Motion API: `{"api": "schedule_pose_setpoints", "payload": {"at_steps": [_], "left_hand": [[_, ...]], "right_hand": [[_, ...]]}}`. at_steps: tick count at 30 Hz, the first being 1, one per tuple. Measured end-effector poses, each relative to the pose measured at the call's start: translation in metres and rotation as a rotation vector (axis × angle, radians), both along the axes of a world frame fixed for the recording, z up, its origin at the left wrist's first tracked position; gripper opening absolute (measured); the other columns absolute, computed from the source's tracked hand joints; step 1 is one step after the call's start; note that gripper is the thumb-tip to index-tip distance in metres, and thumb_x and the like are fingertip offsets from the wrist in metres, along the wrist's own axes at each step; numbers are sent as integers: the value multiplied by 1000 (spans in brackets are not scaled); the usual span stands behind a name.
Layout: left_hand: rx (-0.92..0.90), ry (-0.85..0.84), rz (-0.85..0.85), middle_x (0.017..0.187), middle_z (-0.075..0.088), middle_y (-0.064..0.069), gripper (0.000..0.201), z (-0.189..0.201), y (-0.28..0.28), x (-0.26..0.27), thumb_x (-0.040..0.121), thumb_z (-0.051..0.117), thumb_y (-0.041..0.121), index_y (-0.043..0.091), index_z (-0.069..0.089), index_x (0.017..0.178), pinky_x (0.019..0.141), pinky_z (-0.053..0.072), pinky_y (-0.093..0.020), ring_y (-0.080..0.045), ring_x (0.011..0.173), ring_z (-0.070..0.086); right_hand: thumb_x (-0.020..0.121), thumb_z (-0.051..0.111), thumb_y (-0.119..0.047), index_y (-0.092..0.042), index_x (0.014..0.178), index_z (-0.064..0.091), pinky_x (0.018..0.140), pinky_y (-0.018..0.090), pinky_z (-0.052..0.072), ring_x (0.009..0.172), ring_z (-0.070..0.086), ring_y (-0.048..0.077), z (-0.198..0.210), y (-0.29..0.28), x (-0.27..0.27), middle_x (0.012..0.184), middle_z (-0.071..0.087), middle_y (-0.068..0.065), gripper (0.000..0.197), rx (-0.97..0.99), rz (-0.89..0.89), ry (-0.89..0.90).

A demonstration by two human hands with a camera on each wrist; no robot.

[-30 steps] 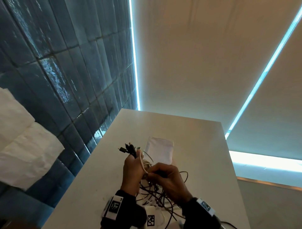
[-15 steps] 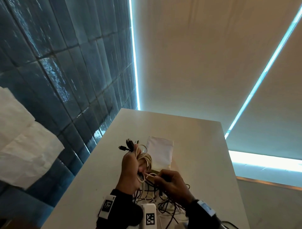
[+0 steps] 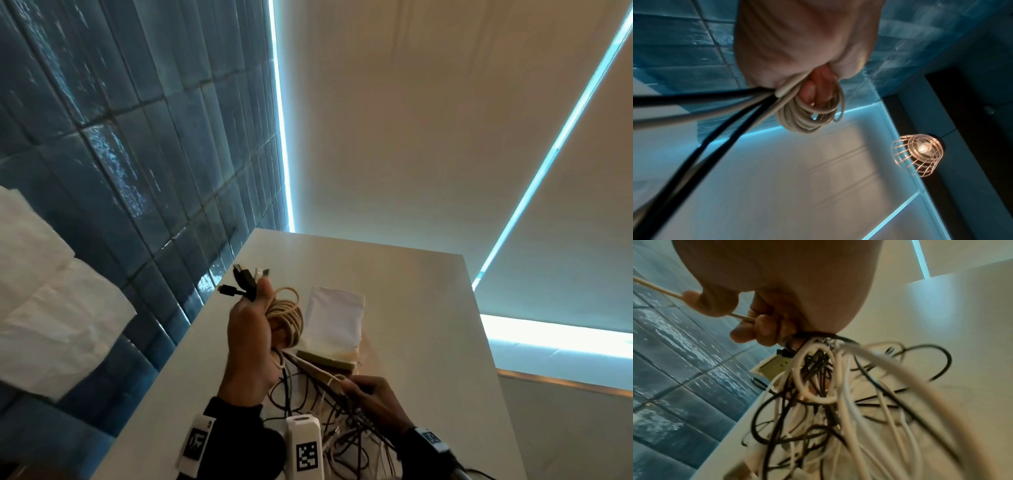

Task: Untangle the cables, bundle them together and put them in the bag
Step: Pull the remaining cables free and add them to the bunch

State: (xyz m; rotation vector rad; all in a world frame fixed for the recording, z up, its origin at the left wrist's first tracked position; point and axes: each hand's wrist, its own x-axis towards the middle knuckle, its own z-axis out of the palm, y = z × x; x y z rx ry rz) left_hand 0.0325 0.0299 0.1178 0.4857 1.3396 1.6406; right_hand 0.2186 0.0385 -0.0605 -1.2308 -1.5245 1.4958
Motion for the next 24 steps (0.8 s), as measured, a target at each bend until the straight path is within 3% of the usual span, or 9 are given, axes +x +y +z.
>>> {"api": "schedule_pose_setpoints", "payload": {"at_steps": [4,7,11,13,15,17,20,24], "left_hand": [[9,113,4,53,45,6,27,0,4,-11,99,47,37,14,61,97,36,32,-17,-7,40,40],[-68,244,-34,46,35,8,27,-20,8,-9,100,44,37,15,57,92,36,26,-20,-7,36,33],[-128,301,-36,43,30,8,41,-42,9,-2,99,42,45,16,45,70,38,22,-23,-7,35,27],[-136,340,-31,49,31,5,44,-52,11,4,98,42,47,16,41,67,41,24,-24,-10,39,29],[-158,387,-5,51,35,2,44,-60,15,8,98,42,46,14,42,67,44,27,-26,-13,41,33],[-175,368,12,53,41,-3,46,-68,18,11,98,42,46,13,44,67,45,35,-26,-17,41,41],[-178,277,41,56,50,-8,43,-71,21,14,100,41,41,9,47,72,41,41,-25,-18,41,51],[-125,138,48,48,42,1,41,-59,21,22,99,43,42,13,43,71,37,33,-20,-11,34,40]], "right_hand": [[94,61,-26,-21,58,63,56,20,39,54,47,2,-5,6,3,53,53,-12,37,17,-30,-30],[86,60,-41,-18,63,62,54,21,37,55,46,4,15,16,-8,56,51,-11,33,79,-120,-39],[98,53,-15,-4,76,60,47,20,40,48,44,8,64,17,-22,57,44,0,25,55,-107,140],[98,51,-10,2,81,59,46,15,39,47,40,7,84,12,-29,59,39,7,22,101,-64,223],[97,51,-6,6,84,58,50,14,42,49,47,4,96,6,-36,58,46,3,20,127,-7,296],[96,56,-11,2,83,61,57,19,43,57,52,9,96,2,-41,62,56,2,19,161,57,307],[94,60,-20,-6,80,65,62,26,40,67,48,16,89,-2,-44,71,57,6,20,202,171,228],[96,59,-20,-18,78,68,60,21,38,66,47,12,80,-5,-43,69,57,-5,20,149,224,178]]}}
